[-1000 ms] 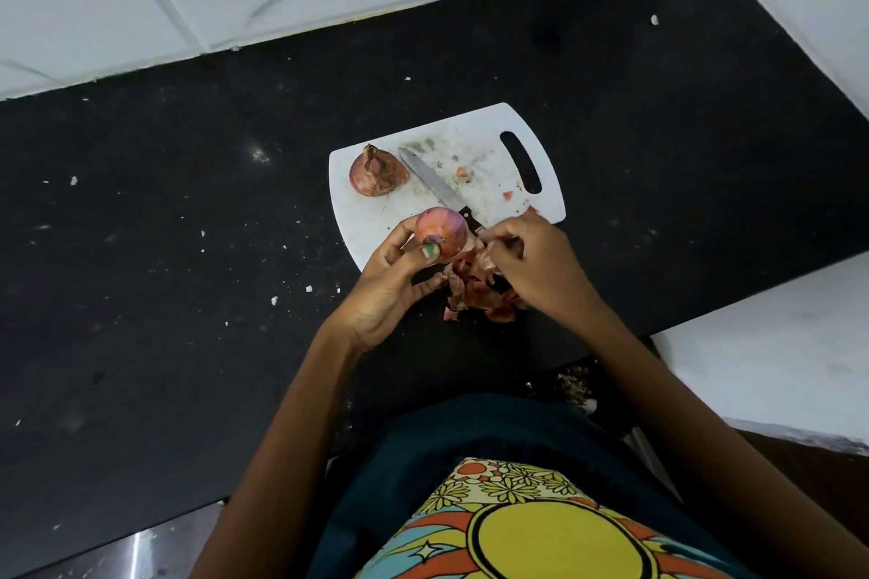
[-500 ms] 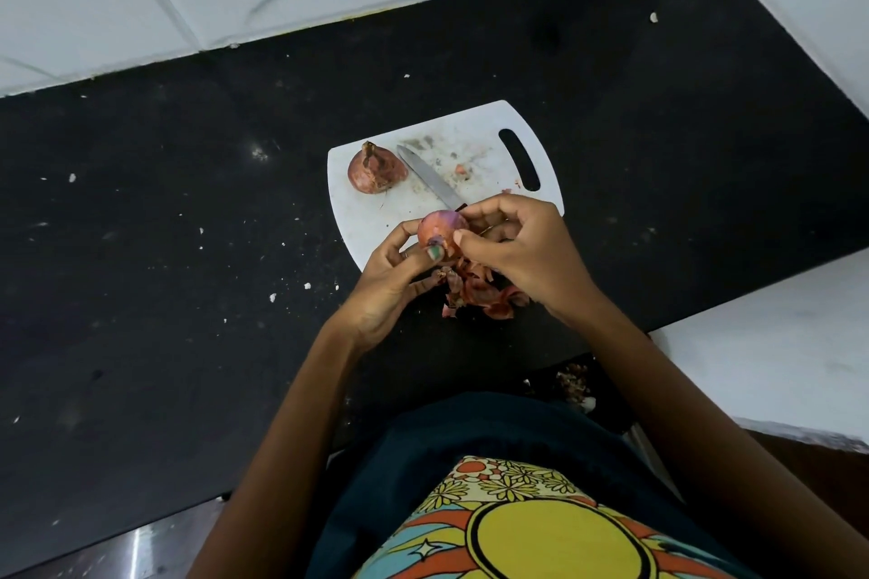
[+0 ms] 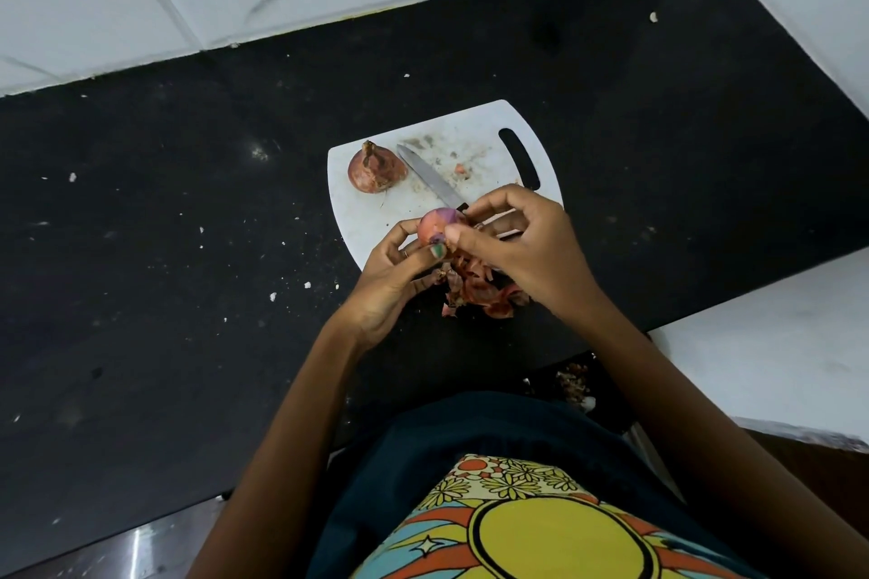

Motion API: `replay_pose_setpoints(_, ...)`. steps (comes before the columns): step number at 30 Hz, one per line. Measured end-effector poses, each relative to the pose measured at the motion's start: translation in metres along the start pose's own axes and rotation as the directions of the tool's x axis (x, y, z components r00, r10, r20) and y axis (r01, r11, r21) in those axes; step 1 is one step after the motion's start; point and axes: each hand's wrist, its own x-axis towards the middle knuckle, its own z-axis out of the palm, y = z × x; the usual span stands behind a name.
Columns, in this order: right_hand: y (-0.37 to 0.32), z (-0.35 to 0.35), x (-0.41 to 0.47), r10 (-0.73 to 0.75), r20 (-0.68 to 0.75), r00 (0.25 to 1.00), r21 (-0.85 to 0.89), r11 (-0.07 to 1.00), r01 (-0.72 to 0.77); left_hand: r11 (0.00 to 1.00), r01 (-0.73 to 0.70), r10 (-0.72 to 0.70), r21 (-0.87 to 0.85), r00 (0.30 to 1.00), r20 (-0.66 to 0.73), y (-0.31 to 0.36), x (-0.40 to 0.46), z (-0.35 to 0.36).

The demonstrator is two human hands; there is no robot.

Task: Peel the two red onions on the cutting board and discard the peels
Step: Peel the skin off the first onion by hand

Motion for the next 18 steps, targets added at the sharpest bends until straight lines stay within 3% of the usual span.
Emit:
replay_pose_setpoints(4, 0.001, 0.001, 0.004, 0.003, 0.010, 1.000, -0.026, 1.000, -0.003, 1.000, 0.012, -0.012, 0.003, 1.000, 0.012, 0.000, 0.001, 0.000)
replay_pose_setpoints(9, 0.003, -0.004, 0.008, 0.167, 0.042, 0.985, 0.286, 0.943, -0.172, 0.999, 0.038, -0.036, -0.037, 0.998, 0.050, 0.003, 0.001, -0.003)
replay_pose_setpoints(11, 0.007, -0.005, 0.010, 0.210, 0.020, 0.977, 0.332, 0.921, -0.205, 0.997, 0.046, -0.042, -0.056, 0.996, 0.075, 0.004, 0.001, -0.003)
replay_pose_setpoints(14, 0.019, -0.002, 0.012, 0.234, -0.042, 0.971, 0.253, 0.943, -0.216, 0.994, 0.058, -0.048, -0.089, 0.993, 0.105, 0.004, 0.000, -0.001)
replay_pose_setpoints(18, 0.041, 0.002, 0.012, 0.172, -0.104, 0.980, -0.093, 0.979, -0.181, 0.990, 0.073, -0.059, -0.121, 0.992, 0.116, 0.004, 0.001, -0.004)
